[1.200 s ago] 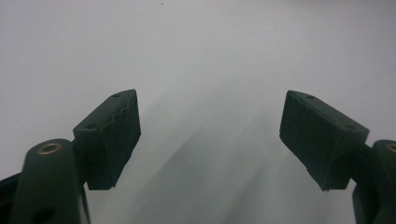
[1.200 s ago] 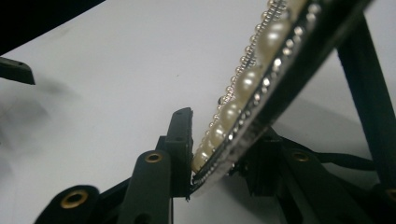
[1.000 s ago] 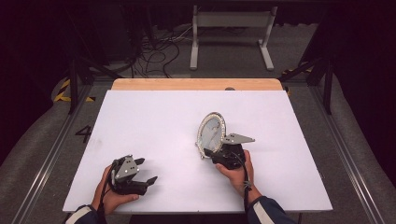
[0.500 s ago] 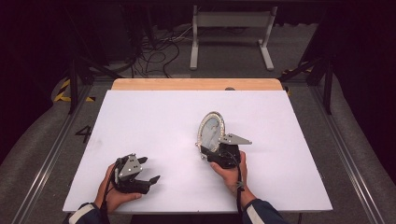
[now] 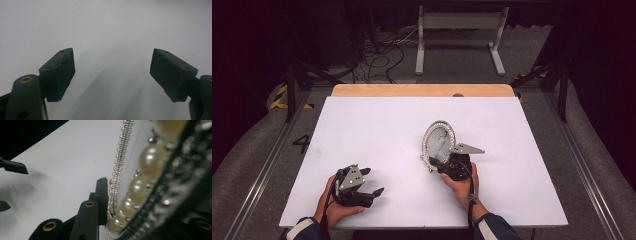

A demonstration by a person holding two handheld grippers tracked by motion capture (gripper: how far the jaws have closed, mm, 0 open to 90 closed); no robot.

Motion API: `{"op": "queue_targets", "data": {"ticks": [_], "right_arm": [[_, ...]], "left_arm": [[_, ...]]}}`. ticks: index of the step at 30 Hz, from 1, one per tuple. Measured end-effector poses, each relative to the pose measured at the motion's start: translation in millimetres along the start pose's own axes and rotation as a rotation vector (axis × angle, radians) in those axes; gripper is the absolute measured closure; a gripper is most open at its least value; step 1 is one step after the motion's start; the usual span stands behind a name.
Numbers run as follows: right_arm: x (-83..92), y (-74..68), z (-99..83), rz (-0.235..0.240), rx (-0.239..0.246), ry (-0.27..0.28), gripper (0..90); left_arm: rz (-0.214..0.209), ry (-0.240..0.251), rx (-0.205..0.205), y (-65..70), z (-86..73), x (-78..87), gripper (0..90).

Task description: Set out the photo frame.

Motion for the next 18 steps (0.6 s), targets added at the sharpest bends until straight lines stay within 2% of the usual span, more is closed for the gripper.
{"op": "queue_targets", "data": {"ticks": [9,11,18], "right_arm": [[5.7,-1.2,-3.0,0.046,-0.01,-0.038,79.3],[6.8,-1.4,-3.4,0.057,-0.012,-0.046,79.6],[11.4,-3.2,-6.3,0.092,-0.02,-0.068,80.2]], "left_arm": [[-0.02,0.001,-0.004,3.6,3.5,-3.6,20.7],[-0.022,0.002,-0.016,3.9,5.7,-5.4,20.6],[-0.054,0.021,-0.018,6.3,22.7,-19.7,20.3]]}}
Point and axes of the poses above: each handheld gripper's, and its own axes: x roughly backward along the jaws, z roughly out of its top, y roughly to its right, the point moved 9 cm from there along -x, roughly forward along the jaws, and after that the axes turned 14 degrees about z, right-handed, at the moved point
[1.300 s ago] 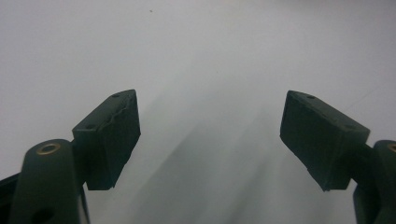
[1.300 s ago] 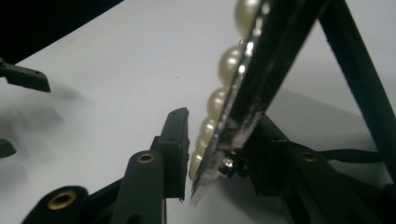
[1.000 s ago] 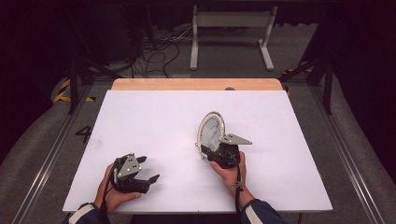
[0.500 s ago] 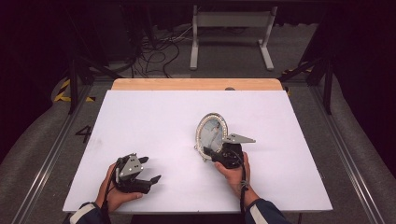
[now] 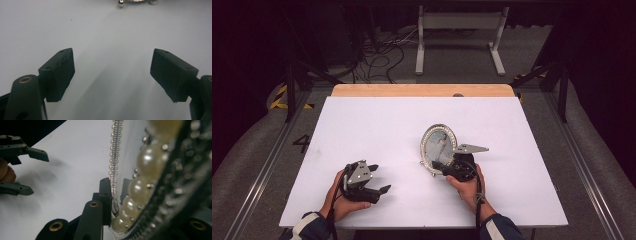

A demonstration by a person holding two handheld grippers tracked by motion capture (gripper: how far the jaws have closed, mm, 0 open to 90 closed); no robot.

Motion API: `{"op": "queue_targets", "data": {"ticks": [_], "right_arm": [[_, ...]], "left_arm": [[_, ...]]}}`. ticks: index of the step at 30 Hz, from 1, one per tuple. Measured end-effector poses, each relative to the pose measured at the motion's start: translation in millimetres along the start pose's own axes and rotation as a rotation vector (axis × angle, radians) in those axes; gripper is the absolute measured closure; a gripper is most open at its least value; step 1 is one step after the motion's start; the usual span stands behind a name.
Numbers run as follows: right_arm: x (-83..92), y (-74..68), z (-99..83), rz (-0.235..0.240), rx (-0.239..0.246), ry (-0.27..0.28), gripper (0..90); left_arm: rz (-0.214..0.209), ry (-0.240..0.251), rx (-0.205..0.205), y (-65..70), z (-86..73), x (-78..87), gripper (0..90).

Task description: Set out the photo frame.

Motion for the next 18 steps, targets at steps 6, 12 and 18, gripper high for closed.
{"op": "queue_targets", "data": {"ticks": [6,12,18], "right_arm": [[2.8,-2.1,-3.8,-0.032,0.032,-0.023,70.4],[12.4,-4.2,-3.5,-0.08,0.063,-0.006,65.2],[26.9,-12.7,-3.5,-0.127,0.118,0.011,64.7]], "left_arm": [[-0.041,0.036,0.035,-3.4,27.3,-22.8,20.4],[-0.087,0.053,0.042,-0.1,48.2,-40.2,20.3],[-0.124,0.065,0.049,3.0,67.1,-60.9,19.7]]}}
Point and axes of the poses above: each handheld gripper's, and its own axes: x roughly backward along the jaws, z roughly out of its top, y roughly to its right, the point moved 9 cm from there along -x, roughly forward along the jaws, and after that the axes turned 14 degrees about z, right-handed, at the moved point
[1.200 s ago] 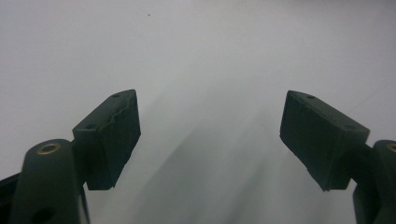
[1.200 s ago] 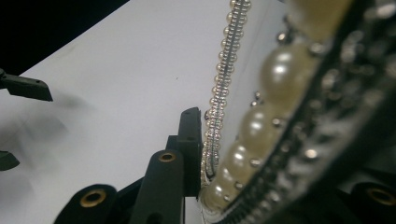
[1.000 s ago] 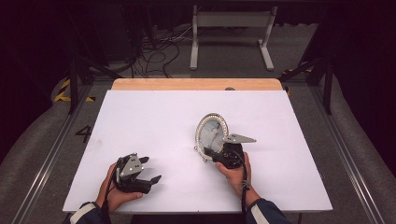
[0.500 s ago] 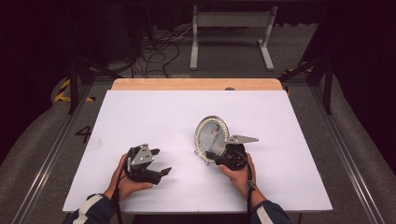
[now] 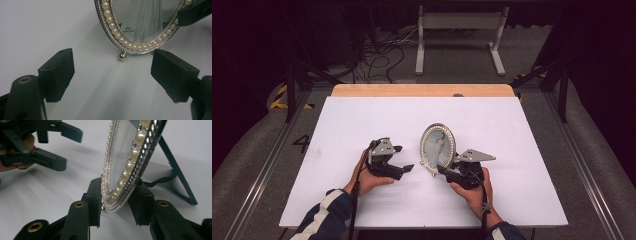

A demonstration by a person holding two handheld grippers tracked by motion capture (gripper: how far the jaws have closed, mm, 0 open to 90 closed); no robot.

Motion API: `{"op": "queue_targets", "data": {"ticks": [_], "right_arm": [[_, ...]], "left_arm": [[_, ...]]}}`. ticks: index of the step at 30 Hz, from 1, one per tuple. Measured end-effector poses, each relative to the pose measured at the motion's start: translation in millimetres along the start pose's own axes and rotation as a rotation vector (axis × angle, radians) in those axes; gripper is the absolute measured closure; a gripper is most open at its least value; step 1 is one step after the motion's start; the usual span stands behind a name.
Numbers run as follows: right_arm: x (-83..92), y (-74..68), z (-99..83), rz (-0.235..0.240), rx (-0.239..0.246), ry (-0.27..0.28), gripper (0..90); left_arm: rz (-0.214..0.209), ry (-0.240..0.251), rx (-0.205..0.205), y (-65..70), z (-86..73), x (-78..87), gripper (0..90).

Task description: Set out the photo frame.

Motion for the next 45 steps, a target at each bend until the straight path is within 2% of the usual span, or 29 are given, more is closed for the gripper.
{"op": "queue_targets", "data": {"ticks": [4,8,10,13,18,24,26,34,37,41,45], "right_arm": [[8.8,-2.7,2.8,-0.043,0.05,0.015,67.2],[15.4,-3.7,2.1,-0.058,0.058,0.031,71.9],[16.5,-4.0,2.2,-0.057,0.056,0.037,72.1],[22.6,-2.9,3.3,-0.075,0.049,0.059,73.2],[29.5,-3.7,9.4,-0.095,0.05,0.102,74.2],[31.0,-5.9,14.6,-0.121,0.072,0.128,75.7],[30.5,-6.2,15.2,-0.129,0.074,0.133,75.7],[34.3,-5.7,19.2,-0.143,0.075,0.163,74.7],[34.5,-5.3,19.2,-0.146,0.075,0.167,75.7],[34.3,-2.6,17.9,-0.129,0.051,0.166,76.7],[34.7,-1.4,18.2,-0.128,0.048,0.166,77.0]], "left_arm": [[-0.019,0.017,0.015,0.2,10.7,-13.7,19.8],[-0.034,0.04,0.021,2.3,21.2,-26.3,20.8],[-0.041,0.035,0.013,4.0,22.4,-29.8,21.7],[-0.059,0.035,0.024,7.0,27.6,-37.2,22.5],[-0.076,0.034,0.041,7.9,28.8,-39.1,24.4],[-0.093,0.022,0.004,12.5,27.8,-39.3,27.6],[-0.099,0.038,0.017,13.3,30.8,-37.5,28.7],[-0.093,0.043,0.036,13.9,32.8,-37.9,39.2],[-0.096,0.054,0.043,11.9,33.8,-37.1,46.1],[-0.093,0.052,0.035,11.5,33.4,-35.0,50.8],[-0.099,0.045,0.019,11.1,32.0,-33.7,54.8]]}}
Point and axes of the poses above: each handheld gripper's, and its own axes: x roughly backward along the jaws, z roughly out of its top, y roughly to its right, the point moved 9 cm from there along -x, roughly forward along the jaws, and after that the axes turned 14 degrees about z, right-handed, at the moved point
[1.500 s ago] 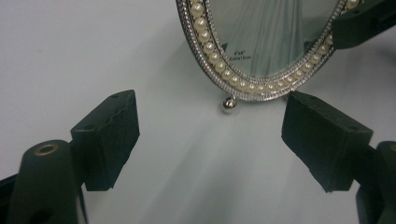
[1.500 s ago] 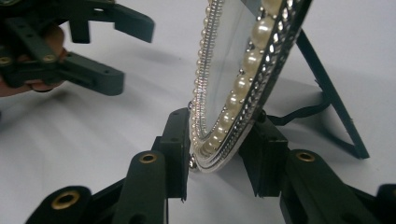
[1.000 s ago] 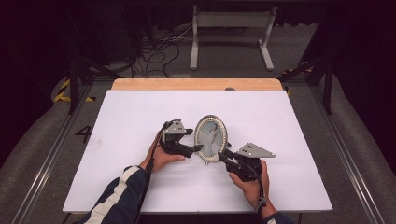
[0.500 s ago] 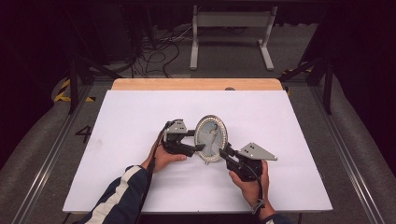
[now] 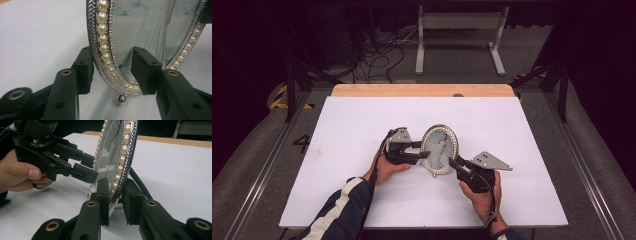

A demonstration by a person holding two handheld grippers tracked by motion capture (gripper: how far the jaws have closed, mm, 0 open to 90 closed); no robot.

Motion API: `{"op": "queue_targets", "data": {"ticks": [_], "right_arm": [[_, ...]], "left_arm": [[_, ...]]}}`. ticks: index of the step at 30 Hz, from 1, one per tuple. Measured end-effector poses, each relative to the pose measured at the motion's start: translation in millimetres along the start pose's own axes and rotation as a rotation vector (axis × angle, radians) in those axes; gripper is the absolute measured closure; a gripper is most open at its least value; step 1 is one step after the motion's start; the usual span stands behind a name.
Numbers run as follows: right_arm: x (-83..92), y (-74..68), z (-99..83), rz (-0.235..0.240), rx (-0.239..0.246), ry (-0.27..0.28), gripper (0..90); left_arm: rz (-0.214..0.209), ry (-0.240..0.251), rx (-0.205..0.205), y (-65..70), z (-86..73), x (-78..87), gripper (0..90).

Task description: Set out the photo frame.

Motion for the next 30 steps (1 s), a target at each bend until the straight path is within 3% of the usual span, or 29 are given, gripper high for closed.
{"op": "queue_targets", "data": {"ticks": [7,17,21,27,30], "right_arm": [[2.1,4.0,0.1,-0.006,-0.013,-0.004,77.6],[2.1,6.1,0.2,0.007,-0.02,-0.005,77.6],[1.5,6.4,0.8,0.016,-0.022,-0.008,77.5],[1.3,5.4,1.2,0.008,-0.007,-0.014,76.6],[3.8,4.2,3.3,0.004,0.004,0.0,72.7]], "left_arm": [[0.004,-0.012,-0.012,1.8,-2.0,2.8,61.7],[0.01,-0.013,-0.009,2.8,-4.0,8.8,64.0],[0.013,-0.022,-0.028,3.2,-5.3,14.5,65.4],[0.03,-0.003,-0.012,1.9,-1.3,10.4,56.4],[0.038,0.012,0.03,-1.6,1.0,8.7,46.6]]}}
Point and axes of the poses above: each handheld gripper's, and its own axes: x roughly backward along the jaws, z roughly out of its top, y roughly to its right, the point moved 9 cm from there along -x, roughly forward along the jaws, and after that the axes turned 14 degrees about z, right-handed, at the moved point
